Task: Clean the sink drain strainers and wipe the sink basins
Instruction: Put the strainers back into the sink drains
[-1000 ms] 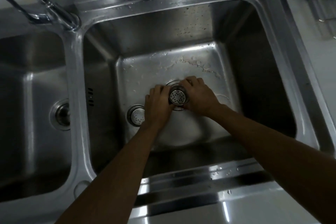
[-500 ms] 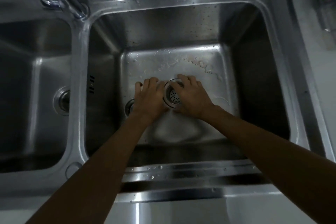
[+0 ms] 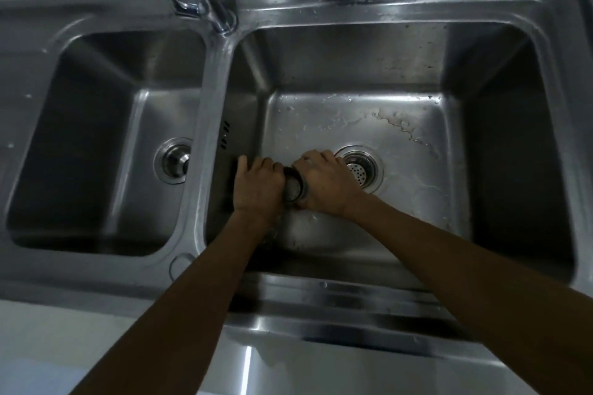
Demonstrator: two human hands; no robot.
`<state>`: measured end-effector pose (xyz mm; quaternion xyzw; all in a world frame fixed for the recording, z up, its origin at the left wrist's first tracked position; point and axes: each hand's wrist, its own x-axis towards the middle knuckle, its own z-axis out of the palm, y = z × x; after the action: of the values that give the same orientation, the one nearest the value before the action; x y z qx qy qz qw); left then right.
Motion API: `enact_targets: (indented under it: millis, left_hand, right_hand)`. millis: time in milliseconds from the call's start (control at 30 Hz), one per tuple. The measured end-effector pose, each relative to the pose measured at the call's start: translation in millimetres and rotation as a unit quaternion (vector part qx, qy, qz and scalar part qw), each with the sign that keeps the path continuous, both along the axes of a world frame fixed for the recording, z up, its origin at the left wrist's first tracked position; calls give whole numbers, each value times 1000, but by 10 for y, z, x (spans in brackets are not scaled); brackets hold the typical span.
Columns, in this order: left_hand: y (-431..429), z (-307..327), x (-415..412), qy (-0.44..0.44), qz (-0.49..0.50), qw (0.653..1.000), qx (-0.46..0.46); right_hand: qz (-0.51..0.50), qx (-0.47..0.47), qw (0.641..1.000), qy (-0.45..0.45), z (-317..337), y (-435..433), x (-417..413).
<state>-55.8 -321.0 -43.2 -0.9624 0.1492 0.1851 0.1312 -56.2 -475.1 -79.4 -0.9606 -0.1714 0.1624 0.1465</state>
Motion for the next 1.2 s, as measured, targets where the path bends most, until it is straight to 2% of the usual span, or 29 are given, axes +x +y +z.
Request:
enact_targets:
  millis: [167, 433, 533, 667, 833, 933, 1033, 1200]
  left_hand:
    - [-51, 169, -64, -42, 8, 996, -83]
    - [-152, 988, 153, -138, -5, 975, -173]
    - [43, 1274, 292, -170, -10, 966, -192]
    - [624, 1504, 416, -191, -11, 960, -205]
    - [1743, 1475, 528, -177, 21, 963, -201]
    - [2315, 1244, 640, -124, 46, 974, -184]
    - [2629, 881, 775, -47, 68, 979, -184]
    - [2708, 282, 989, 59, 104, 973, -196]
  right_hand:
    - [-32, 16, 999, -6, 313, -115, -93]
    - [-43, -23, 993, -106, 1441, -367, 47]
    - [-46, -29, 990, -133, 1743, -169, 162]
    - [-55, 16, 986, -154, 1875, 425, 264]
    - [-22, 29, 990, -140, 1736, 1552, 488]
    - [-9, 6, 993, -122, 1475, 2191, 674]
    - [-15, -30, 998, -43, 1097, 2597, 846]
    - [-88, -28, 992, 85, 507, 2795, 965]
